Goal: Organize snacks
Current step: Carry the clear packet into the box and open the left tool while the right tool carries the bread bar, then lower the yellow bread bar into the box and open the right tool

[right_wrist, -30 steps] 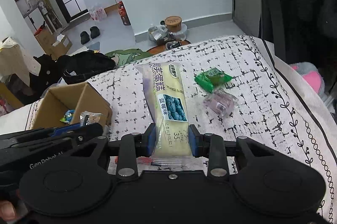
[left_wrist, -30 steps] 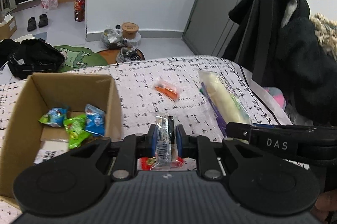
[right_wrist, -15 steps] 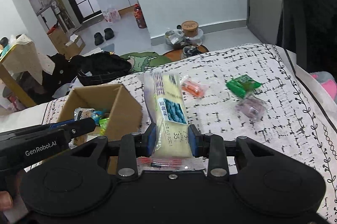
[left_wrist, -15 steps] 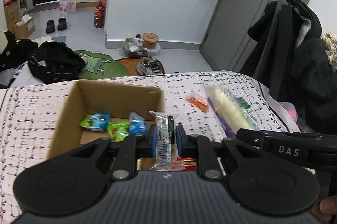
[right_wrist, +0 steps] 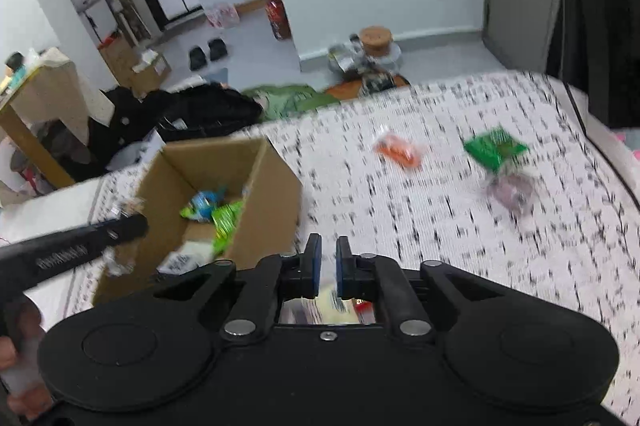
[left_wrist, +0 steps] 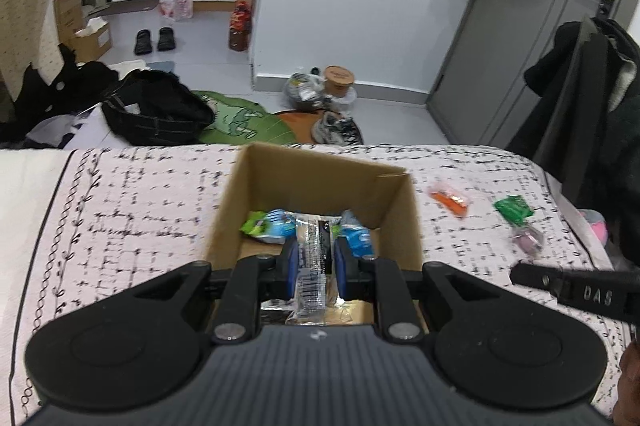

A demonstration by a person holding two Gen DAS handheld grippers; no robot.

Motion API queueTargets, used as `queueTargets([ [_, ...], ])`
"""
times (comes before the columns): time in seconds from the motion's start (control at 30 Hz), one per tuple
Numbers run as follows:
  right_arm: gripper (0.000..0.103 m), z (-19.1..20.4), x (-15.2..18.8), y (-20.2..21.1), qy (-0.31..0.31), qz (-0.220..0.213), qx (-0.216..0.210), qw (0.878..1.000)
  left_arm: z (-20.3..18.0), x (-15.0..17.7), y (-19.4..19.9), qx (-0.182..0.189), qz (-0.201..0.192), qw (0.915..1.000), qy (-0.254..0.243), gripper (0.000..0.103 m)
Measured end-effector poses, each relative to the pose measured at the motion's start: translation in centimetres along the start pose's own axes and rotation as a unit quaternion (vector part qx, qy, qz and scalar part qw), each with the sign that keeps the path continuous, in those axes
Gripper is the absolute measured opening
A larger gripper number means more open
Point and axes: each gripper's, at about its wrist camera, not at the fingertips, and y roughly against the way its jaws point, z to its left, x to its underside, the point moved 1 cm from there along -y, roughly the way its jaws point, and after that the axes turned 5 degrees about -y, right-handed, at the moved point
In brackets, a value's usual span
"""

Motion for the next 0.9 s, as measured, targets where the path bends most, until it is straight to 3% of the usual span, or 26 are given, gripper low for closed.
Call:
queueTargets([
  [0.1, 0.046, -0.1, 1.3, -0.9, -0.003, 0.02, 0.009, 1.0, 1.0, 0.3, -0.4, -0.005, 0.01, 0.9999, 0.007, 0.018],
  [0.13, 0.052, -0.1, 1.7, -1.1, 0.0, 0.025, 0.012, 1.0, 1.2, 0.5, -0.5, -0.006, 0.012, 0.9999, 0.009, 0.018],
  [0.23, 0.056, 0.3, 2.9, -2.2, 0.01, 0.047, 0.02, 0.999, 1.8, 0.7, -0.5, -0.012, 0.015, 0.9997, 0.014, 0.019],
  [0.33, 0.056, 0.2, 3.5, -3.1, 0.006, 0.063, 0.025, 0.998, 2.1, 0.7, -0.4, -0.017, 0.021, 0.9995, 0.016, 0.023],
  [0.5, 0.056, 0.5, 4.6, -4.2, 0.01, 0.086, 0.03, 0.996, 3.1, 0.5, 0.4, -0.035, 0.017, 0.999, 0.024, 0.042],
  [0.6, 0.055, 0.7, 5.4, -5.1, 0.015, 0.107, 0.036, 0.993, 3.8, 0.5, 1.2, -0.044, 0.013, 0.9986, 0.029, 0.048],
  [0.73, 0.033, 0.6, 6.4, -6.0, 0.022, 0.122, 0.053, 0.991, 4.9, 1.1, 2.0, -0.053, 0.015, 0.9978, 0.037, 0.051],
  [0.9, 0.029, 1.2, 6.0, -4.8, 0.024, 0.104, 0.056, 0.993, 5.7, 1.9, 2.4, -0.057, 0.019, 0.9972, 0.045, 0.053],
])
